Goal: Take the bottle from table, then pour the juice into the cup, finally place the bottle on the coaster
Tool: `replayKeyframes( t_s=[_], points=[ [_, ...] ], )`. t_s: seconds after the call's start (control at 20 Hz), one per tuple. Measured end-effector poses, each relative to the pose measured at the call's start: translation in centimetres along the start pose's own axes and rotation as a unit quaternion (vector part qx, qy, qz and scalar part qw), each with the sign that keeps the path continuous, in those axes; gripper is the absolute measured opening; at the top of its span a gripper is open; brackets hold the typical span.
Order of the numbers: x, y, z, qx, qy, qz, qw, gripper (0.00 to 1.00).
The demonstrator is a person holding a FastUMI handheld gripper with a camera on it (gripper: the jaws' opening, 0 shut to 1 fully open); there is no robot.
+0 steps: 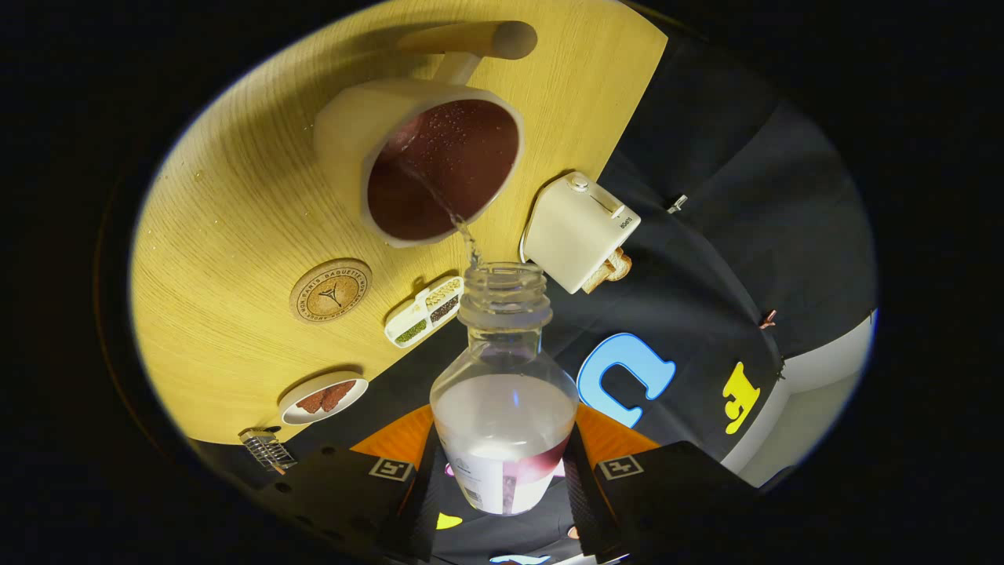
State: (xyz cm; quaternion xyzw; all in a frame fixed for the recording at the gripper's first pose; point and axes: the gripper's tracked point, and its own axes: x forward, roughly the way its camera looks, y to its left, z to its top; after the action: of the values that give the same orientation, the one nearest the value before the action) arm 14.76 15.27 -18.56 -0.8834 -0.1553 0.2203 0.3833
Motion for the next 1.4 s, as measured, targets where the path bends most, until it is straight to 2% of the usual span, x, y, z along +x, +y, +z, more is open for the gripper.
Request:
replayKeyframes(
  t_s=[1.05, 1.4],
  points=[
    [0.2, 0.0, 1.2, 0.003, -0.005, 0.003, 1.0, 0.7],
    [0.1, 0.6, 0.5, 0.029, -0.006, 0.0, 1.0, 0.7]
  ],
)
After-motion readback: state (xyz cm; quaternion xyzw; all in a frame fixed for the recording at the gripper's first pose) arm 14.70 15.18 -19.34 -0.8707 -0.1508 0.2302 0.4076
